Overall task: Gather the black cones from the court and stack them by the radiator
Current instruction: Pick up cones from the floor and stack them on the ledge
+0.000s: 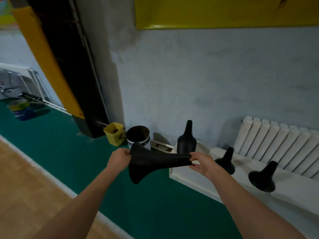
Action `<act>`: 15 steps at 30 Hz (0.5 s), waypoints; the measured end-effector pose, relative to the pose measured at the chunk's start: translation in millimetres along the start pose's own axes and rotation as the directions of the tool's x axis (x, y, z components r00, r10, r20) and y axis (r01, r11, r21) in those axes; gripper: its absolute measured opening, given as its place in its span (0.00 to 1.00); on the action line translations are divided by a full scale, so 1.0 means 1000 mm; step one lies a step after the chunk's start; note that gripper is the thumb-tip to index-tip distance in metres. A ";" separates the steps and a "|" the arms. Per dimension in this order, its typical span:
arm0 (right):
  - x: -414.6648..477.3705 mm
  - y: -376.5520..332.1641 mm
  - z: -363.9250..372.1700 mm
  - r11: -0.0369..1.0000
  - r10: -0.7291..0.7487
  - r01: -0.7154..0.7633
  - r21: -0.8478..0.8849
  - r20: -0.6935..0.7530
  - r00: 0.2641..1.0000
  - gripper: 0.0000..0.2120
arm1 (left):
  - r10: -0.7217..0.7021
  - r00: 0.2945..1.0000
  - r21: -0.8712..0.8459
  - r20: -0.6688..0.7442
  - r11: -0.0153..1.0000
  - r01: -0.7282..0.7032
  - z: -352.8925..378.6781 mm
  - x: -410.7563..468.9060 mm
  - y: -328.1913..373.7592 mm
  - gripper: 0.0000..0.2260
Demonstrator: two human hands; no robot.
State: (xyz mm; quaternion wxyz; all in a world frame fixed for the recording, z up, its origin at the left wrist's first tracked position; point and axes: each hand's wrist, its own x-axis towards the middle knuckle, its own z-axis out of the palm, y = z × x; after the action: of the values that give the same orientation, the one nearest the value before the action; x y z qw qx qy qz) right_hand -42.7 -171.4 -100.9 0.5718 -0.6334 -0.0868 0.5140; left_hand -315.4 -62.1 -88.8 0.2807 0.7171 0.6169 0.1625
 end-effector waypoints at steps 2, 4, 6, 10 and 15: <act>0.022 -0.015 0.004 1.000 0.003 -0.004 -0.018 -0.039 0.999 0.13 | 0.003 0.999 0.002 0.045 1.000 -0.003 0.008 0.030 0.005 0.08; 0.041 -0.029 0.009 0.999 0.001 -0.005 -0.049 -0.065 0.998 0.13 | 0.017 0.996 0.016 0.088 1.000 -0.019 0.014 0.057 0.008 0.06; 0.060 -0.044 0.015 0.998 0.002 -0.008 -0.063 -0.093 0.996 0.15 | 0.034 0.992 0.021 0.124 0.999 -0.037 0.019 0.088 0.012 0.07; 0.097 -0.073 0.021 0.999 -0.018 0.010 -0.053 -0.164 0.986 0.16 | 0.070 0.982 -0.026 0.176 0.997 -0.067 0.031 0.141 0.029 0.15; 0.138 -0.107 0.013 0.998 -0.056 0.048 -0.049 -0.175 0.983 0.11 | 0.046 0.967 -0.145 0.252 0.989 -0.009 0.060 0.204 0.053 0.08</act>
State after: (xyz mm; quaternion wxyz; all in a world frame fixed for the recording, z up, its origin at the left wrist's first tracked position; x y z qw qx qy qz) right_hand 61.7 -31.0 -87.7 0.5763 -0.6865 -0.0635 0.4388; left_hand -200.7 120.2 -126.9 0.4057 0.7186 0.5526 0.1168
